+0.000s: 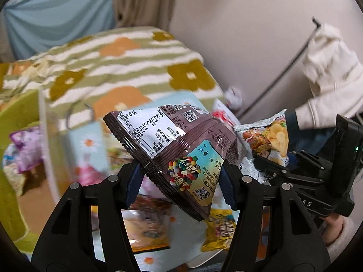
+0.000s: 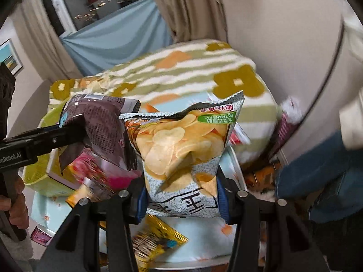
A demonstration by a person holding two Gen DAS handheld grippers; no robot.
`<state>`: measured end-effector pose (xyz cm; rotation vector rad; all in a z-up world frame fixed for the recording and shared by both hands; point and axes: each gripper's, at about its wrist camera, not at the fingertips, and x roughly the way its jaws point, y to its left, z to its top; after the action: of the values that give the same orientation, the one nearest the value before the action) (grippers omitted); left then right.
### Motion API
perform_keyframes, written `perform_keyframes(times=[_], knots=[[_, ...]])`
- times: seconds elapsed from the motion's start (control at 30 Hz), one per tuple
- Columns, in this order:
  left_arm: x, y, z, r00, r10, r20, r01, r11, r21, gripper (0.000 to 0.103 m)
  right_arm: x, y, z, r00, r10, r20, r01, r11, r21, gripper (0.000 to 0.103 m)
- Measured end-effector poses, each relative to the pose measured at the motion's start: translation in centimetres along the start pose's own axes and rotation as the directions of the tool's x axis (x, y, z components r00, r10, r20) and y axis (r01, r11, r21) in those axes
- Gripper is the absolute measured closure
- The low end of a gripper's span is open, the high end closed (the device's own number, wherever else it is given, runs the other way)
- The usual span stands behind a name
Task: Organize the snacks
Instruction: 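Carry both bags into the yellow box and open both tools to release them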
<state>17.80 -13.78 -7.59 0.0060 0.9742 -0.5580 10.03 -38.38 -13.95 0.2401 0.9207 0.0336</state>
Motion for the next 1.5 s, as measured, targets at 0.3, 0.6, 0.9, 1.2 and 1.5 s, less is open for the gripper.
perform_keyframes(times=[0.3,0.6,0.9,1.2,1.5], knots=[[-8.2,9.4,-0.5,0.979,0.167,0.121,-0.149,0.978,-0.147,0.045,0.2,10.3,5.6,0.990,0.137,0.045,-0.127,0.977,-0.170,0.057],[-11.7,20.0,-4.2,0.946,0.308,0.098,-0.266,0.914,-0.306,0.045,4.8,23.3,7.7,0.955,0.294,-0.043,-0.292,0.903,-0.314,0.057],[-9.5,28.0,-8.9,0.944,0.329,-0.018,-0.315,0.883,-0.347,0.044,10.9,32.4,6.4,0.947,0.272,-0.173,-0.316,0.890,-0.329,0.057],[-8.1,29.9,-10.8,0.942,0.328,-0.064,-0.330,0.884,-0.331,0.000,13.2,33.3,5.2,0.957,0.184,-0.225,-0.252,0.912,-0.324,0.056],[-10.0,28.7,-10.1,0.906,0.414,-0.083,-0.417,0.846,-0.331,0.000,12.6,34.7,5.4,0.948,0.219,-0.232,-0.293,0.884,-0.365,0.056]])
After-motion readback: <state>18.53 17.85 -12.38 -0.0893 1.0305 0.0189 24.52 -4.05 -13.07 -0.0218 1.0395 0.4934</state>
